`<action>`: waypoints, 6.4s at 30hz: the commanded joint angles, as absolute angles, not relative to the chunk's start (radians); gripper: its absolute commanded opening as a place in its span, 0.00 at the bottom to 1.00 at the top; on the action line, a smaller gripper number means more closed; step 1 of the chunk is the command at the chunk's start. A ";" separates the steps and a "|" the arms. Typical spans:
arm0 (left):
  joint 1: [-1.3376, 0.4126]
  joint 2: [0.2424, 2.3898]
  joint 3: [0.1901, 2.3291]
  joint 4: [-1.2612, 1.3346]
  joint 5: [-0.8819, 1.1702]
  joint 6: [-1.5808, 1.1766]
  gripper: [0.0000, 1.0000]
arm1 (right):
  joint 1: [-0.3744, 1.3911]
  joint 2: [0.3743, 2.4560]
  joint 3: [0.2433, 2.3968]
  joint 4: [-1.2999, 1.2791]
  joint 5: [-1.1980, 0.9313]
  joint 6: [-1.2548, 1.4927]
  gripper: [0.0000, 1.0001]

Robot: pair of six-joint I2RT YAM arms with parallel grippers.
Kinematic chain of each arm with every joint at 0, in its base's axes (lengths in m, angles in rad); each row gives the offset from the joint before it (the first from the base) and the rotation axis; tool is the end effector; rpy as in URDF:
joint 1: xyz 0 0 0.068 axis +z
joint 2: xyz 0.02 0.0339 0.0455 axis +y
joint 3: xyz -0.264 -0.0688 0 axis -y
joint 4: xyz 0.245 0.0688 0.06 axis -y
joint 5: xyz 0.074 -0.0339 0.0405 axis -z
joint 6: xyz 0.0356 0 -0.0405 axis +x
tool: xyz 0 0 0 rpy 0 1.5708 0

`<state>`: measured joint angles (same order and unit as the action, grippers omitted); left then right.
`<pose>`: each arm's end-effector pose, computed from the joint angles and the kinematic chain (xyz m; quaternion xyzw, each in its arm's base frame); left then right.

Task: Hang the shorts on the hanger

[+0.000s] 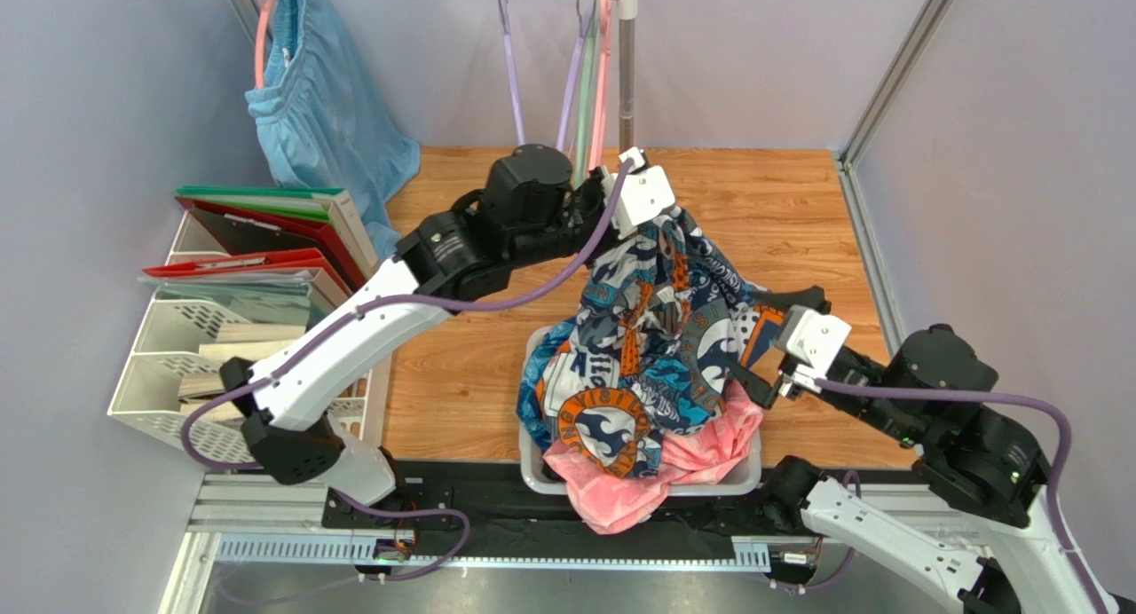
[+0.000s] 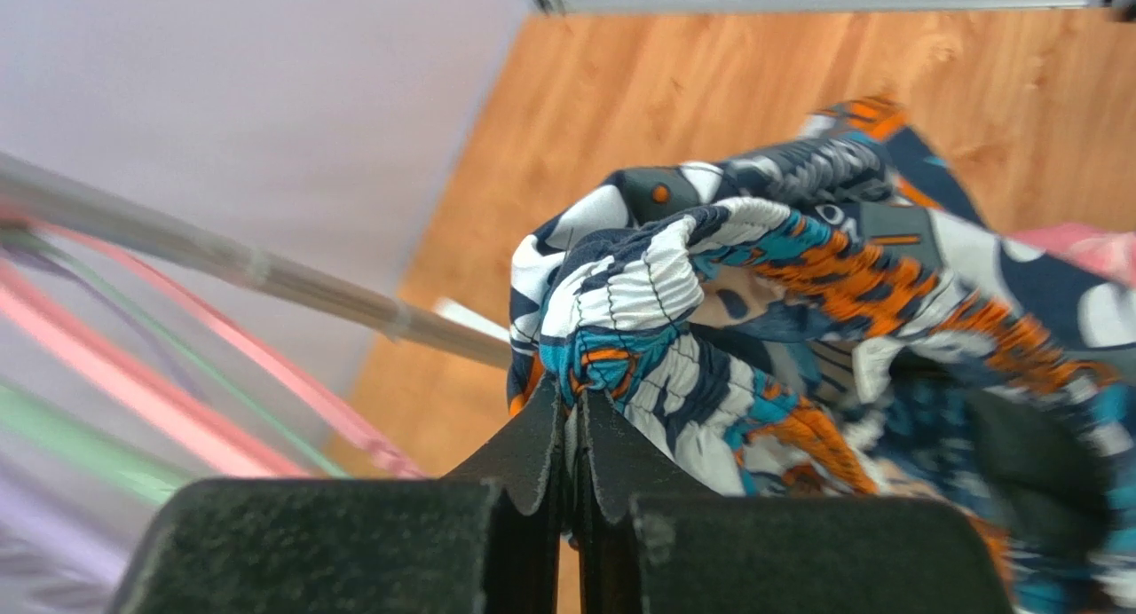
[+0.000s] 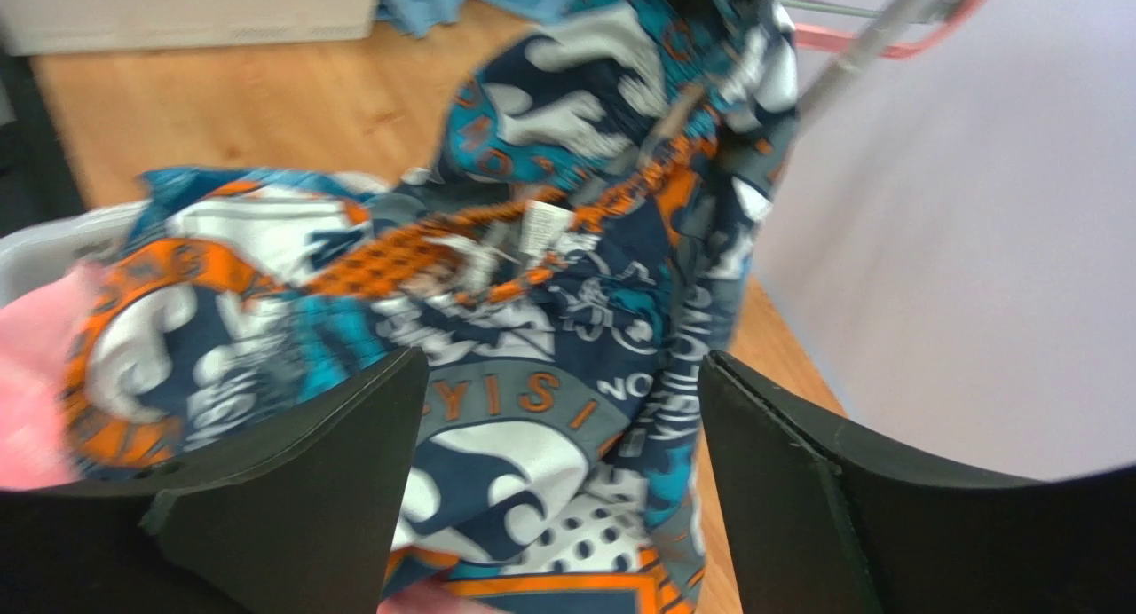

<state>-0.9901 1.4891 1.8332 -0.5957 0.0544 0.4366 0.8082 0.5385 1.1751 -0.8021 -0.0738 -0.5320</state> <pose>0.1712 -0.2644 0.4885 0.5295 0.5864 -0.1880 0.5834 0.0414 0.0472 0.4247 -0.4923 0.5829 0.1168 0.6358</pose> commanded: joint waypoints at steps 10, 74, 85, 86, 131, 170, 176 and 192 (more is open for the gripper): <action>-0.927 1.638 1.944 -0.781 0.038 0.006 0.00 | 0.822 0.660 1.115 -1.036 -0.385 -0.385 0.73; -0.882 1.118 1.851 -0.845 0.367 0.170 0.00 | 0.942 0.574 1.413 -0.637 0.129 -0.643 0.00; -0.882 0.916 1.175 -0.704 0.222 0.005 0.01 | 0.942 0.431 0.863 -0.640 -0.092 -0.699 0.00; -0.882 0.913 1.143 -0.684 0.238 0.006 0.04 | 0.942 0.398 0.829 -0.640 -0.118 -0.744 0.00; -0.219 1.603 1.796 -0.006 0.689 -0.914 0.70 | 0.684 0.925 1.532 -1.003 -0.218 -0.178 1.00; -0.181 1.329 1.503 0.236 0.670 -1.169 0.00 | 0.643 1.143 1.790 -0.786 -0.273 0.031 0.95; -0.186 1.175 1.373 0.095 0.565 -1.143 0.00 | 0.661 1.291 1.906 -0.650 -0.365 0.176 0.91; -0.259 0.881 1.143 0.005 0.391 -1.077 0.00 | 1.000 1.523 1.908 -0.443 -0.144 0.118 0.73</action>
<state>-0.2428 0.9272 1.1488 -0.0177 0.4412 -1.1137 0.9565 1.5047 1.9198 -0.5575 -0.2459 0.1413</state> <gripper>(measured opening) 0.018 0.759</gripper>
